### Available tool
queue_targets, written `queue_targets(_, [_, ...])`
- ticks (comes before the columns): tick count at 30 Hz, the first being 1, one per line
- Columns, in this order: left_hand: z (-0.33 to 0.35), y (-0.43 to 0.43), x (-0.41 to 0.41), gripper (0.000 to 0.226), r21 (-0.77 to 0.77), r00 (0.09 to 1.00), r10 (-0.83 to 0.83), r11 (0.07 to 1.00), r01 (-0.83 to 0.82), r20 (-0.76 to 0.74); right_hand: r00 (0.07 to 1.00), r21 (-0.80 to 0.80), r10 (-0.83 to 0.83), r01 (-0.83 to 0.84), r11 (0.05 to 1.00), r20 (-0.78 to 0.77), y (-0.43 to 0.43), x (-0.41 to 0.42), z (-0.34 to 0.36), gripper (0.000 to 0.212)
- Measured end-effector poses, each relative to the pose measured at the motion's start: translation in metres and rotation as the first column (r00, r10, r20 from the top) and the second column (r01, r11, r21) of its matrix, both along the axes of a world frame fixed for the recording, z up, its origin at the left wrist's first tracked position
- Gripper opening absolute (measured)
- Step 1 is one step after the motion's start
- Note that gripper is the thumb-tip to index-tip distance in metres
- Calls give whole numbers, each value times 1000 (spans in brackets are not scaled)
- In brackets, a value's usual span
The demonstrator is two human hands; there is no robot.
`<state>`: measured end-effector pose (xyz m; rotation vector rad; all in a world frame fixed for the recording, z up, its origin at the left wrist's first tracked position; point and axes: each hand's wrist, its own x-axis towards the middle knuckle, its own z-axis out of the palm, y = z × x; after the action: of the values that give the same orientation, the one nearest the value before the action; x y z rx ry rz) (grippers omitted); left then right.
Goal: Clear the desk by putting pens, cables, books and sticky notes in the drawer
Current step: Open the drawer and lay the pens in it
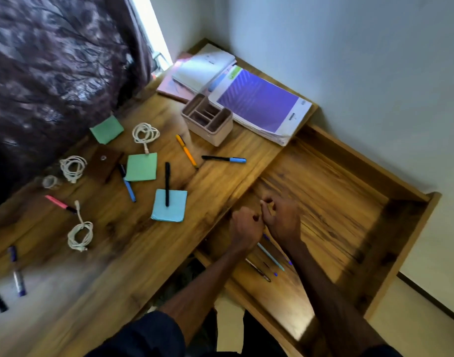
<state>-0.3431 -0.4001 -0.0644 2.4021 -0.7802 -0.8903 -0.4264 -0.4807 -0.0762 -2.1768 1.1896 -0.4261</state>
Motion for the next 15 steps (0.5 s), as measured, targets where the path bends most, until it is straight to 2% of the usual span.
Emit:
queue_targets(3, [19,13,44,37,-58,996,9,998,-4,93,999,-44,18,-17,999,38,-1,54,16,13])
queue_targets(7, [38,27,99,40,-117,965,109,990,-83,239,994,-56,106,-106,993,-16,-13,116,22,28])
queue_targets(11, [48,36,147,39,-134,938,164,983,-128,305,975,-120,122,-146,982,-186,-28,157,18,30])
queue_targets(15, [57,45,180,38,-137,912,171,982,-128,373,946,-172,141,-197,965,-293,-36,174,9,25])
